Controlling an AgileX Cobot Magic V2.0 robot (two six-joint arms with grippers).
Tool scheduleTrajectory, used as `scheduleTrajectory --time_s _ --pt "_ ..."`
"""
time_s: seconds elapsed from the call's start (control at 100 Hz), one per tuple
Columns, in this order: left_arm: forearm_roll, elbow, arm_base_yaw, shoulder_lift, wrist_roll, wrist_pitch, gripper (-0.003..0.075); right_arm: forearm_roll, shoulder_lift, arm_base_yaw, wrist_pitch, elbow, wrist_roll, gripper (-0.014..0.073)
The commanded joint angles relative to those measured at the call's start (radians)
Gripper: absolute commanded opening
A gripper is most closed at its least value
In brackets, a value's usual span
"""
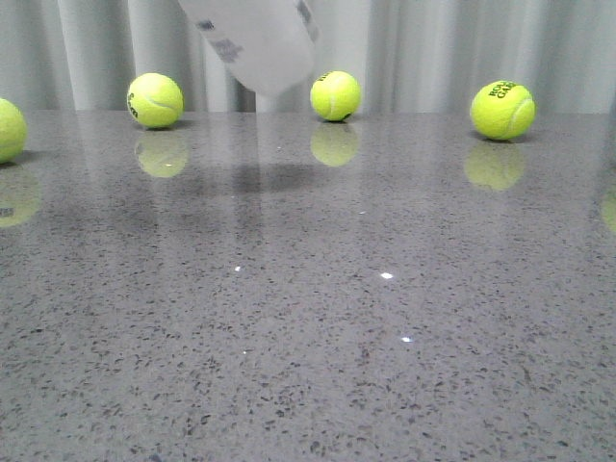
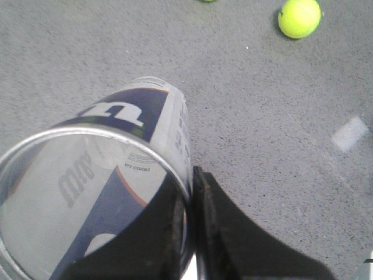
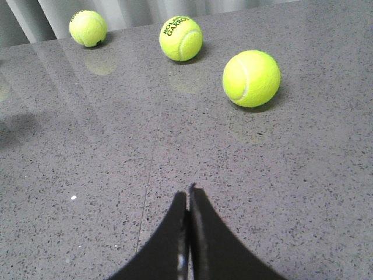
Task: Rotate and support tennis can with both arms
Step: 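Lift the can with the left gripper and tilt it upright, then lower the can upright onto the table with the left gripper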
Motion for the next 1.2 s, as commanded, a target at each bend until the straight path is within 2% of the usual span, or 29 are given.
scheduleTrajectory --time_s 0.0,0.36,0.72,0.77,0.84,0.96,1.03,1.08,1.19 --pt "0.011 -0.029 -0.01 -0.058 -0.009 0.006 -0.0021 0.002 0.007 -0.006 -0.086 -0.026 -0.007 -0.0066" --pt "0.089 0.136 -0.079 -0.07 0.002 0.006 -0.0021 0.002 0.007 -0.006 -0.088 -0.026 -0.007 -0.0066" --pt "0.102 0.147 -0.083 -0.064 0.003 0.006 -0.0007 0.002 0.007 -0.006 -0.088 -0.026 -0.007 -0.0066" --pt "0.102 0.147 -0.083 -0.064 0.003 0.006 0.003 0.002 0.007 -0.006 -0.088 -0.026 -0.007 -0.0066" --pt "0.102 0.147 -0.083 -0.064 0.003 0.006 0.0127 0.002 0.007 -0.006 -0.088 -0.026 -0.007 -0.0066" --pt "0.105 0.147 -0.083 -0.064 0.003 0.006 0.0381 0.002 0.007 -0.006 -0.088 -0.026 -0.007 -0.0066" --pt "0.124 0.147 -0.083 -0.06 0.003 0.006 0.0485 0.002 0.007 -0.006 -0.088 -0.026 -0.007 -0.0066" --pt "0.139 0.147 -0.083 -0.053 0.003 0.006 0.0511 0.002 0.007 -0.006 -0.088 -0.026 -0.007 -0.0066" --pt "0.14 0.147 -0.083 -0.021 0.003 0.006 0.0512 0.002 0.007 -0.006 -0.088 -0.026 -0.007 -0.0066"
